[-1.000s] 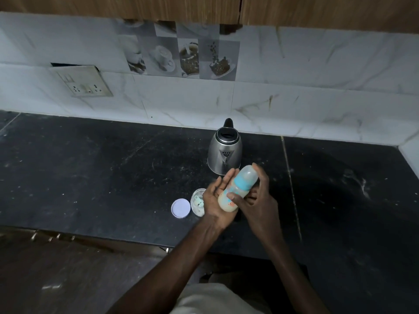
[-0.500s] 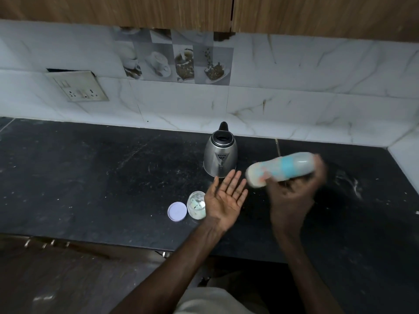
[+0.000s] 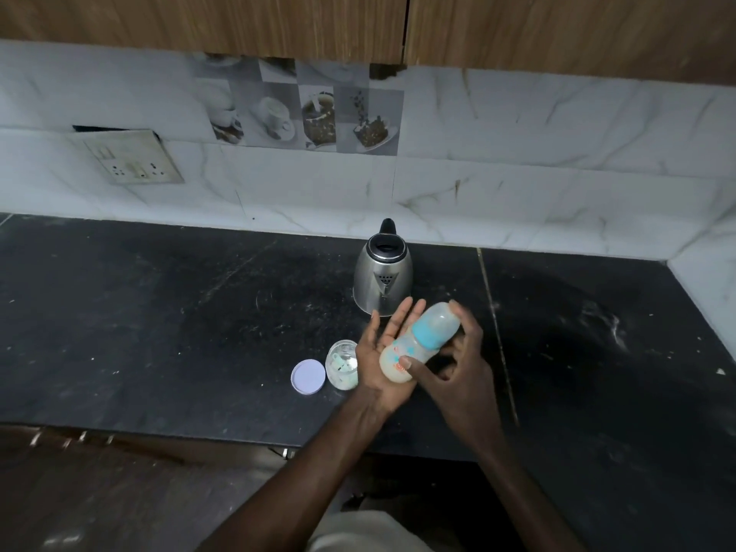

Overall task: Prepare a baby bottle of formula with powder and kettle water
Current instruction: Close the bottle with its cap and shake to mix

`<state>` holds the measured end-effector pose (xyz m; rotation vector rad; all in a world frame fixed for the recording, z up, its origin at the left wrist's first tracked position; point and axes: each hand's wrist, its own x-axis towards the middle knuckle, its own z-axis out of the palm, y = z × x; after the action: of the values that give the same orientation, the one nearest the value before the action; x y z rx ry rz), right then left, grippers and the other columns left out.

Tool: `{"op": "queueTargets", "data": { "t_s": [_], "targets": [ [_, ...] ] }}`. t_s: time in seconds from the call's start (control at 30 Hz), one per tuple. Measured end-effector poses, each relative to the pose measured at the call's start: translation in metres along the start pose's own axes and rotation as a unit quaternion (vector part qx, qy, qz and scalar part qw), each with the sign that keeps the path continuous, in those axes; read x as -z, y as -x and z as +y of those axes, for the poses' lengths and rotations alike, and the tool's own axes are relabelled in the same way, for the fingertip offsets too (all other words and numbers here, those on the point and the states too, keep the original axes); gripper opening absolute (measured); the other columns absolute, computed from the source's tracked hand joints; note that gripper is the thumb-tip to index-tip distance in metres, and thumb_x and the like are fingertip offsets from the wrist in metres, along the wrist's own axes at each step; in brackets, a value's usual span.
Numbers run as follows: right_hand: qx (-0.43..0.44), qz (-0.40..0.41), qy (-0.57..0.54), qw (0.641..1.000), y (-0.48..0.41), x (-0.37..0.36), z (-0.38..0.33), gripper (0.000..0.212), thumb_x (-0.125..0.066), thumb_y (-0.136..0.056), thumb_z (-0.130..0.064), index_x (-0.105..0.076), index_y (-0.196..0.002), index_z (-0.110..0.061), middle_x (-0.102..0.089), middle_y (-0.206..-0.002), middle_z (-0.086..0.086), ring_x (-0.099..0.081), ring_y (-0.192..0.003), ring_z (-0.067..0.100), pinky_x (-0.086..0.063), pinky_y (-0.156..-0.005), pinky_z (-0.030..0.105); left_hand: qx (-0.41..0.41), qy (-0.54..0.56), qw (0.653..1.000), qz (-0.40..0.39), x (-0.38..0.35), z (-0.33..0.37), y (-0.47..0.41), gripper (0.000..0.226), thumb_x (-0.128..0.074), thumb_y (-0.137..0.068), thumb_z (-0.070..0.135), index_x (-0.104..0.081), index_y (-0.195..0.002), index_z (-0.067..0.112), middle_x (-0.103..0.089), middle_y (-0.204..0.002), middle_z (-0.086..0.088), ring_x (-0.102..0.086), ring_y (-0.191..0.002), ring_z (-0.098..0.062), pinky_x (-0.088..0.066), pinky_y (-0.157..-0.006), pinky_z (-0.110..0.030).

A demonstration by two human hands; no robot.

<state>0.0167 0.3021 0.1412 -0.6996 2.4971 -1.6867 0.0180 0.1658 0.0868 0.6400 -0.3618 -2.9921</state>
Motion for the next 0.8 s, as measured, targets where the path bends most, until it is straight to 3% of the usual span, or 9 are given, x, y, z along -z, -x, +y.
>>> {"op": "queueTargets", "data": {
  "t_s": [0.07, 0.23, 0.3, 0.37, 0.43, 0.57, 0.7, 0.73, 0.8],
  "targets": [
    [0.0, -0.052, -0.004, 0.999, -0.004, 0.007, -0.001, 0.104, -0.092, -0.078, -0.025, -0.023, -0.149, -0.058, -0.06, -0.142, -0.022, -0.068, -0.113, 0.003, -0.058, -0.083, 0.023, -0.002, -0.016, 1.0, 0.008, 0.002, 0.001, 0.002, 0.059, -0.051, -0.106, 0.049, -0.058, -0.148, 0.008, -0.054, -0.156, -0.017, -0.047, -0.148, -0.038, -0.04, -0.119, -0.053],
    [0.033, -0.064, 0.061, 0.996, -0.019, 0.027, -0.015, 0.103, -0.094, -0.074, -0.026, -0.025, -0.143, -0.06, -0.06, -0.121, -0.041, -0.073, -0.089, 0.007, -0.063, -0.074, 0.038, 0.015, -0.027, 0.999, -0.02, -0.004, -0.003, 0.004, 0.065, -0.052, -0.103, 0.055, -0.057, -0.15, 0.01, -0.055, -0.156, -0.016, -0.049, -0.146, -0.038, -0.038, -0.121, -0.054],
    [0.058, 0.011, 0.086, 0.995, -0.029, 0.041, -0.026, 0.102, -0.095, -0.072, -0.027, -0.03, -0.147, -0.049, -0.059, -0.117, -0.036, -0.072, -0.079, 0.008, -0.064, -0.07, 0.039, 0.005, -0.041, 0.999, -0.02, -0.005, -0.003, 0.004, 0.068, -0.052, -0.1, 0.059, -0.058, -0.148, 0.012, -0.058, -0.153, -0.014, -0.06, -0.136, -0.033, -0.047, -0.114, -0.048],
    [0.082, 0.161, 0.006, 0.984, -0.036, 0.05, -0.032, 0.1, -0.093, -0.075, -0.014, -0.03, -0.152, -0.03, -0.058, -0.126, -0.03, -0.073, -0.097, 0.007, -0.065, -0.077, 0.039, -0.007, -0.064, 0.998, -0.008, -0.005, -0.002, 0.005, 0.068, -0.048, -0.099, 0.062, -0.06, -0.147, 0.014, -0.061, -0.151, -0.01, -0.064, -0.133, -0.028, -0.049, -0.112, -0.042],
    [0.08, 0.227, -0.076, 0.967, -0.037, 0.044, -0.028, 0.099, -0.088, -0.078, -0.002, -0.027, -0.152, -0.026, -0.057, -0.134, -0.018, -0.07, -0.111, 0.006, -0.064, -0.085, 0.04, -0.012, -0.059, 0.998, -0.001, -0.003, 0.001, 0.004, 0.068, -0.047, -0.1, 0.062, -0.06, -0.147, 0.014, -0.061, -0.151, -0.009, -0.057, -0.141, -0.028, -0.042, -0.119, -0.044],
    [0.039, 0.03, 0.109, 0.993, -0.021, 0.025, -0.008, 0.098, -0.095, -0.071, -0.025, -0.035, -0.145, -0.043, -0.066, -0.117, -0.021, -0.071, -0.087, -0.001, -0.064, -0.073, 0.03, -0.006, -0.033, 0.999, 0.015, -0.003, 0.001, 0.001, 0.068, -0.05, -0.102, 0.057, -0.058, -0.147, 0.007, -0.06, -0.151, -0.015, -0.052, -0.145, -0.033, -0.035, -0.124, -0.053],
    [0.027, 0.258, -0.092, 0.961, -0.032, 0.034, -0.011, 0.092, -0.087, -0.081, -0.013, -0.032, -0.153, -0.025, -0.062, -0.125, -0.02, -0.071, -0.108, 0.001, -0.064, -0.086, 0.03, -0.019, -0.067, 0.997, 0.031, 0.001, 0.003, 0.001, 0.07, -0.046, -0.101, 0.062, -0.057, -0.15, 0.014, -0.061, -0.151, -0.009, -0.056, -0.142, -0.028, -0.029, -0.129, -0.047],
    [0.018, 0.251, -0.097, 0.963, -0.034, 0.031, -0.013, 0.091, -0.087, -0.081, -0.011, -0.032, -0.152, -0.025, -0.062, -0.123, -0.019, -0.071, -0.107, -0.001, -0.063, -0.086, 0.028, -0.019, -0.064, 0.997, 0.03, 0.004, 0.002, 0.001, 0.07, -0.046, -0.101, 0.063, -0.057, -0.15, 0.014, -0.061, -0.151, -0.009, -0.057, -0.141, -0.028, -0.03, -0.128, -0.047],
    [-0.006, 0.12, -0.024, 0.992, -0.028, 0.015, -0.011, 0.093, -0.092, -0.076, -0.015, -0.035, -0.147, -0.037, -0.067, -0.112, -0.018, -0.073, -0.092, -0.004, -0.062, -0.077, 0.022, -0.012, -0.048, 0.998, 0.038, 0.006, -0.003, 0.001, 0.069, -0.049, -0.102, 0.06, -0.059, -0.148, 0.009, -0.062, -0.15, -0.013, -0.056, -0.141, -0.033, -0.032, -0.127, -0.049]
  ]
}}
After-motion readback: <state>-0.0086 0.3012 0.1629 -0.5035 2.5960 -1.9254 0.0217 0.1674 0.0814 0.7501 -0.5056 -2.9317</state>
